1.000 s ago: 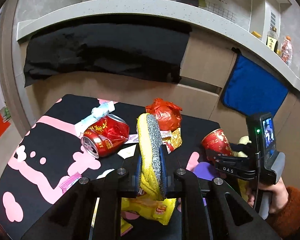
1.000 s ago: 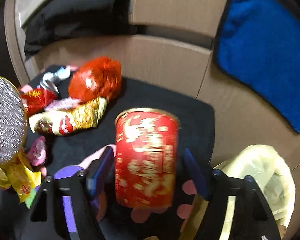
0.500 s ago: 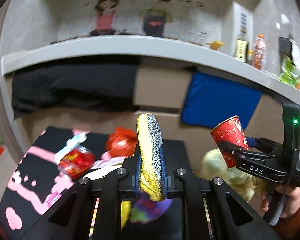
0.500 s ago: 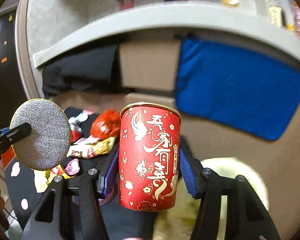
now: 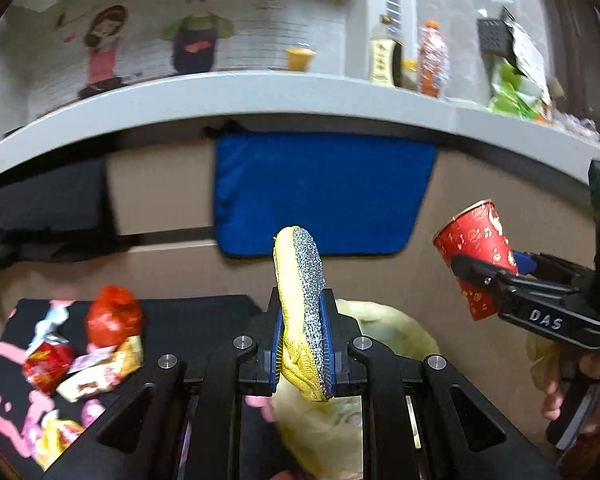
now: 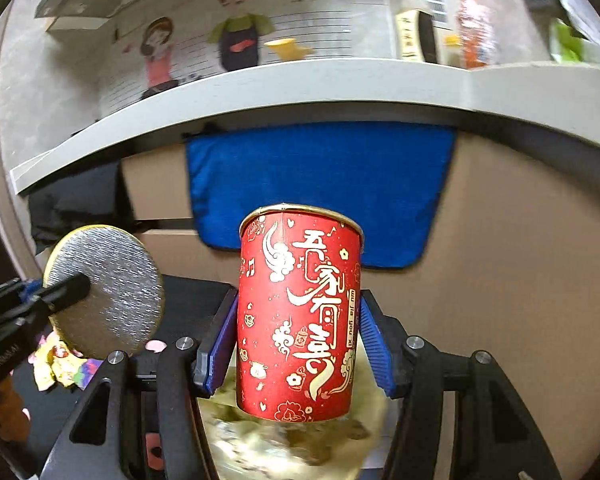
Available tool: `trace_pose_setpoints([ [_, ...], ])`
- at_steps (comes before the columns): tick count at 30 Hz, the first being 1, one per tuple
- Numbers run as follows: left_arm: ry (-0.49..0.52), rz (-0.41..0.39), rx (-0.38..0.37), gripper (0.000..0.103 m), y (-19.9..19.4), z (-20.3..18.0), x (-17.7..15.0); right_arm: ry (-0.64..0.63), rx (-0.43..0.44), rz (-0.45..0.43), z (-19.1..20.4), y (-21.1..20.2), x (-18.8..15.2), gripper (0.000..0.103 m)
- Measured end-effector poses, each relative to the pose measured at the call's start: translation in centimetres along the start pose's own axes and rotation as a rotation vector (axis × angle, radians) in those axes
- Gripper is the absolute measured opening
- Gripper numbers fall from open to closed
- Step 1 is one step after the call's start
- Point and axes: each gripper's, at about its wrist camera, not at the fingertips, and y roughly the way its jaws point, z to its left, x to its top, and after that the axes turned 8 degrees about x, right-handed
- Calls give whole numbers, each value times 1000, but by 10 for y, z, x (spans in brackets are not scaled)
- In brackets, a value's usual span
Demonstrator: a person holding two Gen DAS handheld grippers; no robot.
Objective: Collect trash
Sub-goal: 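Carry the sponge and red cup over the yellow bin and release both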
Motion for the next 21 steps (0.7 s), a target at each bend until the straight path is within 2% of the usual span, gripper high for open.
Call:
trace_pose_setpoints([
  [3,22,42,-36,17,25,-18,-6,14,-14,8,-20,-10,-8,54],
  [7,54,92,-65,17,55,-33,-18,37,-29,34,-35,1,-17,54],
  [12,142,113,-44,17,91,-53,-32,56,-45,61,-50,11,-27,54],
  [16,239,100,-15,18,116,-65,-45,73,-60,83,-61,22,-33,54],
  [18,277,125,-80,21,124,-68,-51,83,-62,94,-65,27,-36,54],
  [21,289,218,-171,30,130,-69,-58,99,-59,110,-70,36,-42,54],
])
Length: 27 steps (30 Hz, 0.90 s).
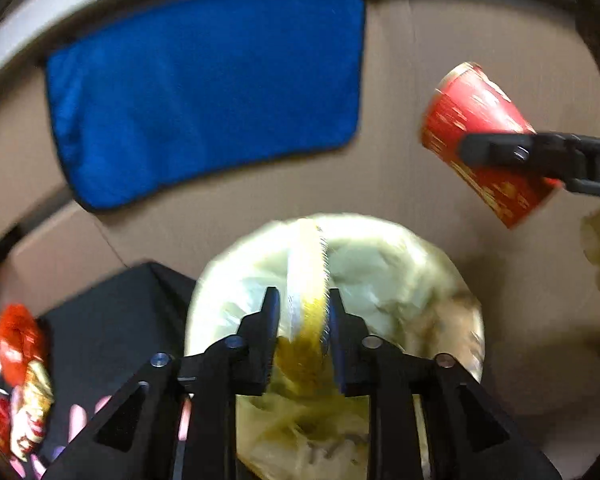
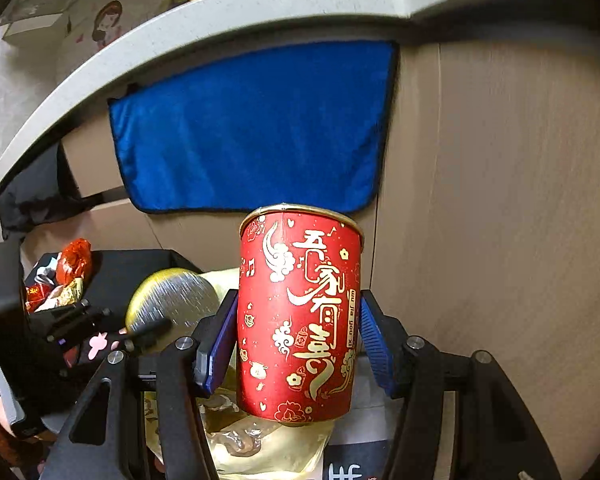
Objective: Collect trash
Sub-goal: 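Carry the sponge and red cup over the yellow bin and release both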
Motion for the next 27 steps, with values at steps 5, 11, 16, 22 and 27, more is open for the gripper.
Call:
trace_pose_setpoints([
  [5,-159,84,-171,41,-7,18,-7,21,10,13,-1,14,-2,55],
  [11,-361,58,-210,49,-41,59,-17,19,48,25,12,26,-3,55],
  [16,-448,-25,-51,49,-88,94,-30,-6,95,37,34,36,-5,58],
  [22,-524,-29,61,49,-129,137,-68,-57,90,68,57,44,-8,63],
  [27,-580,-12,126,49,-147,169,-113,-42,96,63,61,34,-9,64],
])
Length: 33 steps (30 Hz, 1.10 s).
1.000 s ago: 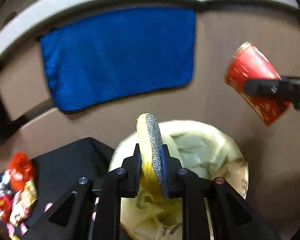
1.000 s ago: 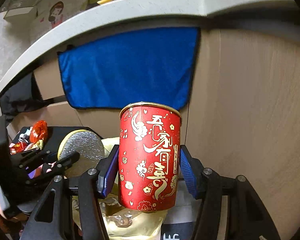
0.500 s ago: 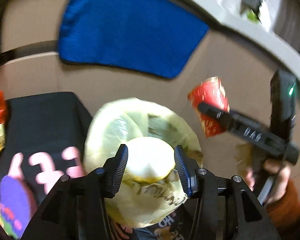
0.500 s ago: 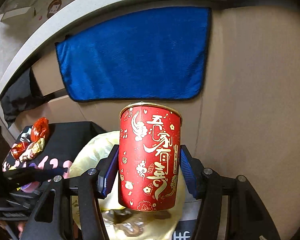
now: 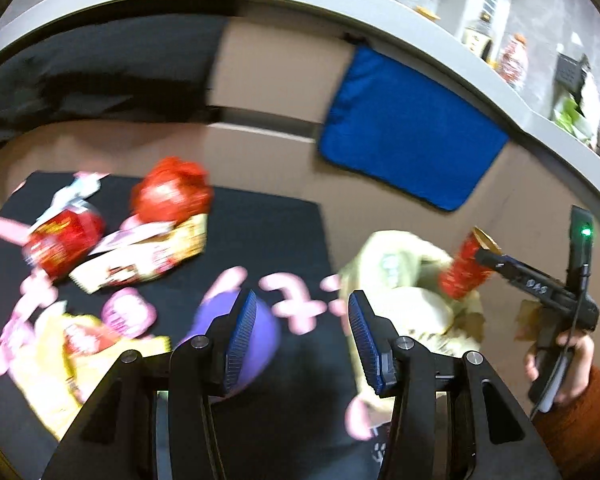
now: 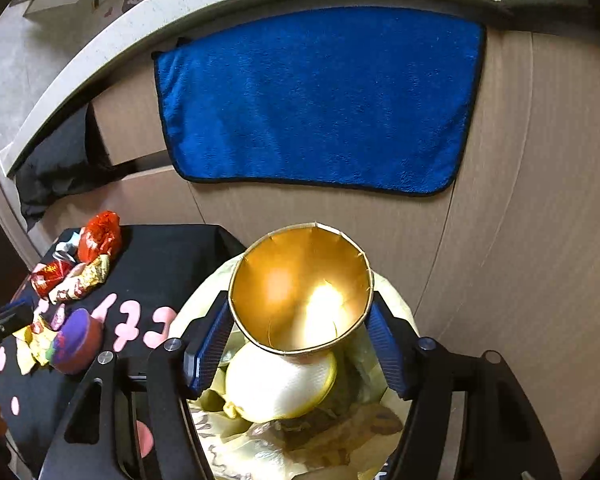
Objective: Collect trash
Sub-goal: 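Carry the sponge and red cup over the yellow bin and release both, then grasp the pink snack wrapper with the left gripper while the right grasps the purple sponge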
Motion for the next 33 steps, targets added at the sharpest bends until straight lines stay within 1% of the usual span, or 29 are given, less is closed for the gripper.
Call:
trace_pose_setpoints([
  [4,-69,0,31,49,-13,37,-15,10,-2,22,6,-2,-5,68],
  [6,-94,-1,49,49,-20,54,-22,20,6,58,7,5,-10,70],
  [8,-120,-5,67,49,-28,72,-29,34,-10,89,6,15,-15,71],
  [10,-135,-19,82,49,-37,85,-34,43,-27,82,8,16,-19,73],
  [11,-137,-32,95,49,-42,92,-37,47,-20,72,10,15,-20,76],
  [14,-148,-58,134,49,-52,110,-44,39,13,42,24,5,-19,76],
  [20,-233,-78,191,49,-64,152,-60,-63,39,-17,74,-16,-13,77],
  [24,-276,-93,244,49,-75,180,-72,-105,65,-55,112,-19,-15,77],
  [29,-326,-91,266,49,-83,211,-84,-156,169,-10,162,-1,-26,72],
  [32,-385,-69,266,49,-81,228,-91,-175,210,21,186,11,-36,72],
  [33,-428,-48,246,49,-77,236,-93,-185,222,32,194,16,-39,72],
])
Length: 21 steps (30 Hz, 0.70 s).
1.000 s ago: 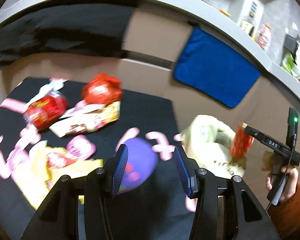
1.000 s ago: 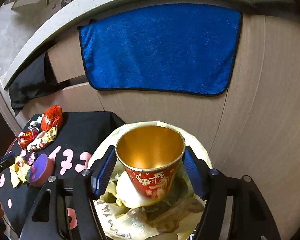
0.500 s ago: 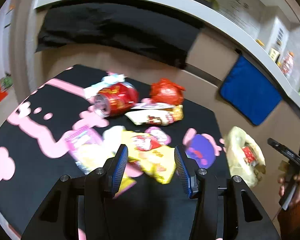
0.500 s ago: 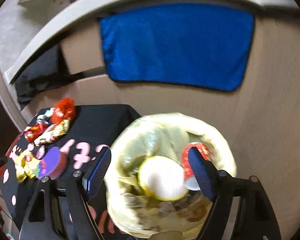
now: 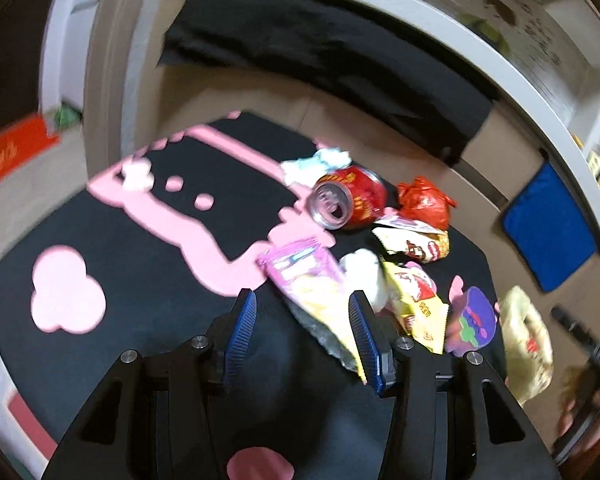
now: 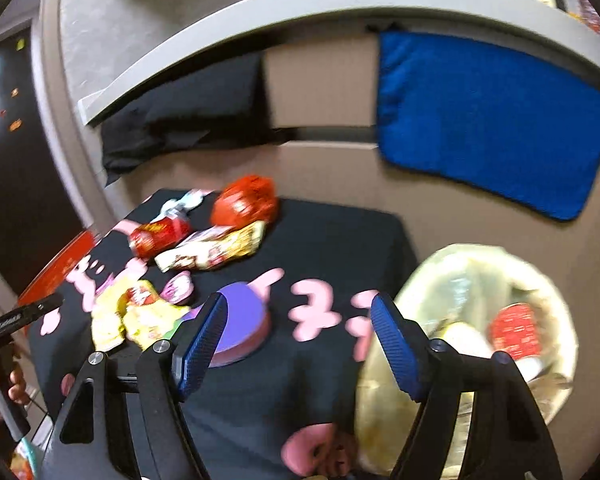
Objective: Collect trash
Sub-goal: 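Grasp the pink snack wrapper with the left gripper while the right grasps the purple sponge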
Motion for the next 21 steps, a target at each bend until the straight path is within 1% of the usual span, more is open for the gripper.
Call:
trace_pose_setpoints([
  [3,-64,53,-42,49,12,3,-2,-27,8,29,14,12,-10,72],
  [5,-63,76,-35,49,23,-4,-3,-40,17,54,20,18,-18,71],
  [8,-74,104,2,49,40,-14,-5,-34,46,85,24,23,-27,71],
  [10,-105,128,47,49,52,-19,-6,-28,55,94,23,22,-31,71],
  [13,-143,151,96,48,66,-23,-8,-45,35,91,23,18,-36,71],
  [14,-146,128,113,47,65,-25,-8,-52,27,89,22,17,-37,71],
  [16,-145,120,156,45,68,-31,-8,-57,15,92,19,16,-40,71],
  [17,-138,118,155,32,69,-33,-8,-52,16,99,17,16,-40,71],
  [18,-124,135,146,20,72,-35,-9,-45,21,104,15,17,-41,71],
  [20,-99,150,123,15,74,-38,-10,-21,39,114,11,20,-43,71],
  [21,-80,142,120,9,71,-40,-11,-9,50,117,9,21,-44,71],
])
